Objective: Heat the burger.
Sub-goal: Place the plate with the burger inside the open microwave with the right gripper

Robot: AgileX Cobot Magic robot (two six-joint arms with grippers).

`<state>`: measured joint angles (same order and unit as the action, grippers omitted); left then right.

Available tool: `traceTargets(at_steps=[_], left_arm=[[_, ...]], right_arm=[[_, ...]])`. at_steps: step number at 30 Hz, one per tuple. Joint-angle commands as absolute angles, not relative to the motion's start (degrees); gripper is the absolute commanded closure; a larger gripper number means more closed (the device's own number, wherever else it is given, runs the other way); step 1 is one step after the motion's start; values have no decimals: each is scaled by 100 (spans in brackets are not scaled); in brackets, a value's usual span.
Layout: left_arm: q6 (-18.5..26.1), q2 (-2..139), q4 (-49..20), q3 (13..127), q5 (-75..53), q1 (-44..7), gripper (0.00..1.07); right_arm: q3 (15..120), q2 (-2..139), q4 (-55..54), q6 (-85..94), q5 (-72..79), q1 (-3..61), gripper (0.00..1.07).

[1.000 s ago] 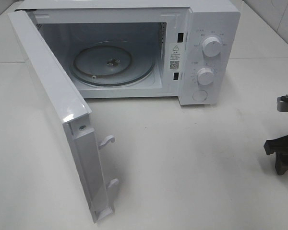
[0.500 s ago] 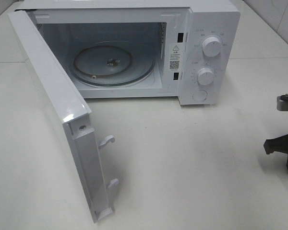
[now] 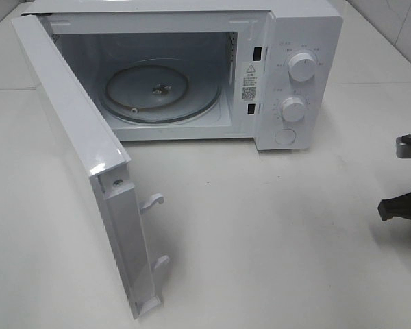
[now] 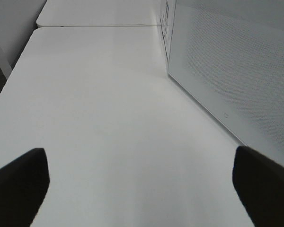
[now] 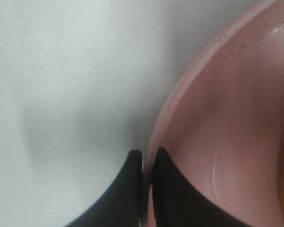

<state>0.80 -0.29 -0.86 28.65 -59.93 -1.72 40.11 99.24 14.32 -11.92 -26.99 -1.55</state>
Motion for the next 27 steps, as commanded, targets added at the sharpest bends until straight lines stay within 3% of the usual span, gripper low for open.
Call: traceTargets(at_steps=[1,11,27], left_arm=[[92,-155,-109,2842,-5942,-155,8],[92,-155,-109,2842,-5942,-155,8],[92,-155,-109,2842,-5942,-155,8]], right_arm=[[4028,9947,1530,-1209,-2699,-172,107],[4028,9924,1908,-1730,-2991,-92,107],[4034,9924,3340,-3277,-3890,1026,107]])
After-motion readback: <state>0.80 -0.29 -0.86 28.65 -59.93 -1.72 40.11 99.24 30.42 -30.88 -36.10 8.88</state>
